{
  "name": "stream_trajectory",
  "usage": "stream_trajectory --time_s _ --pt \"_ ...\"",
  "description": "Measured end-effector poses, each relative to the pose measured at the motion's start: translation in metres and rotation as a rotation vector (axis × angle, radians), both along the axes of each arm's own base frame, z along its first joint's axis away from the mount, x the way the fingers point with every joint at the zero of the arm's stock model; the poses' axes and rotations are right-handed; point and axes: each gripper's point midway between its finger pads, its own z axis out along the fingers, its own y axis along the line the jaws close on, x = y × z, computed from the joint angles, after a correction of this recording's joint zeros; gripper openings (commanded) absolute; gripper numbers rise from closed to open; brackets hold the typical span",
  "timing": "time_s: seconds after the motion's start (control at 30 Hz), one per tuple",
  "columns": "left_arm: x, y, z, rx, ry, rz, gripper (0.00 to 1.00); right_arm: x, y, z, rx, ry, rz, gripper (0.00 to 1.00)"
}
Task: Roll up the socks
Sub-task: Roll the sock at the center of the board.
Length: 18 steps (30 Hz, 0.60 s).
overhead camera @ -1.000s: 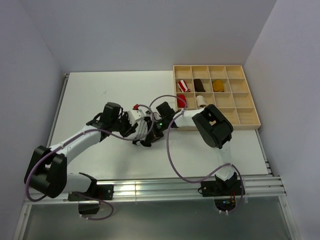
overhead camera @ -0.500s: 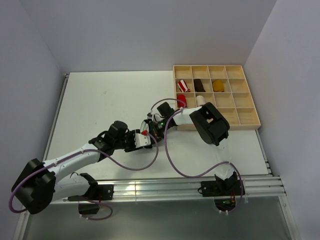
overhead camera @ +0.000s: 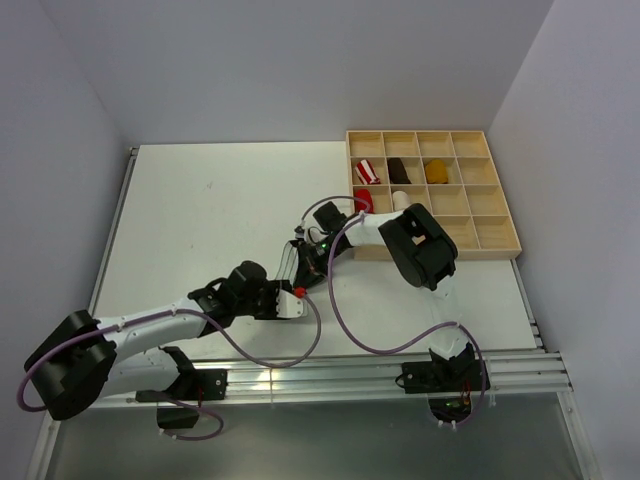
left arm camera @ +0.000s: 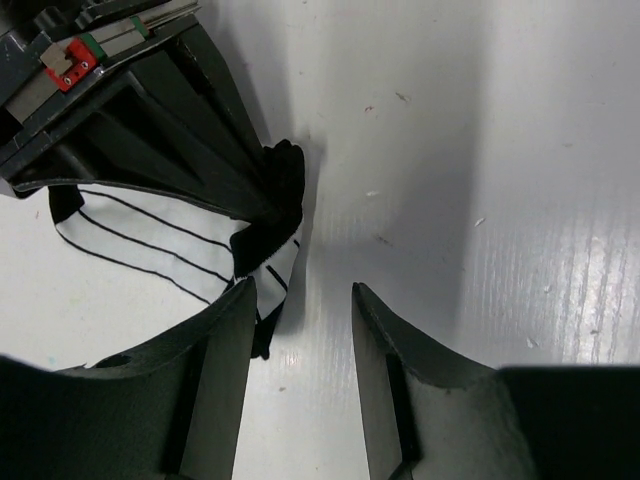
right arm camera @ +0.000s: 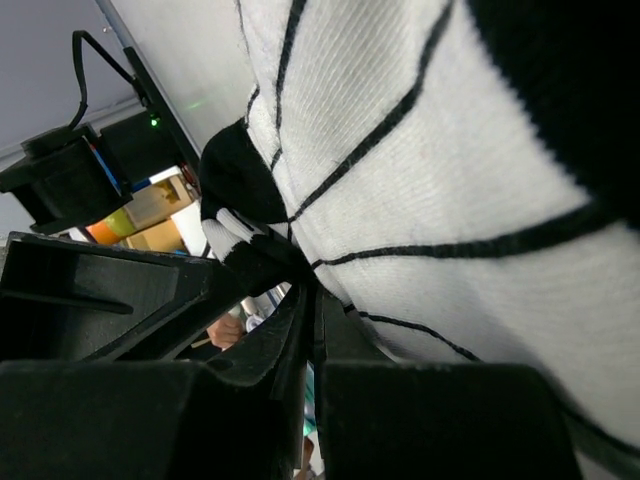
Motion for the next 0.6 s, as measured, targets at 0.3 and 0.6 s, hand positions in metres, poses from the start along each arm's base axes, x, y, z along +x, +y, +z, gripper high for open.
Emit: stream_trajectory --time_s 0.3,0.6 --pt "0.004 -0.003 -0.019 0.037 0.016 0.002 0.45 0.000 -0.005 0.000 -0.007 0.003 0.006 0.00" --pt "0.012 -0.010 -0.022 0.042 0.009 0.005 0.44 -0.001 -0.009 0.000 -0.016 0.003 0.018 0.00"
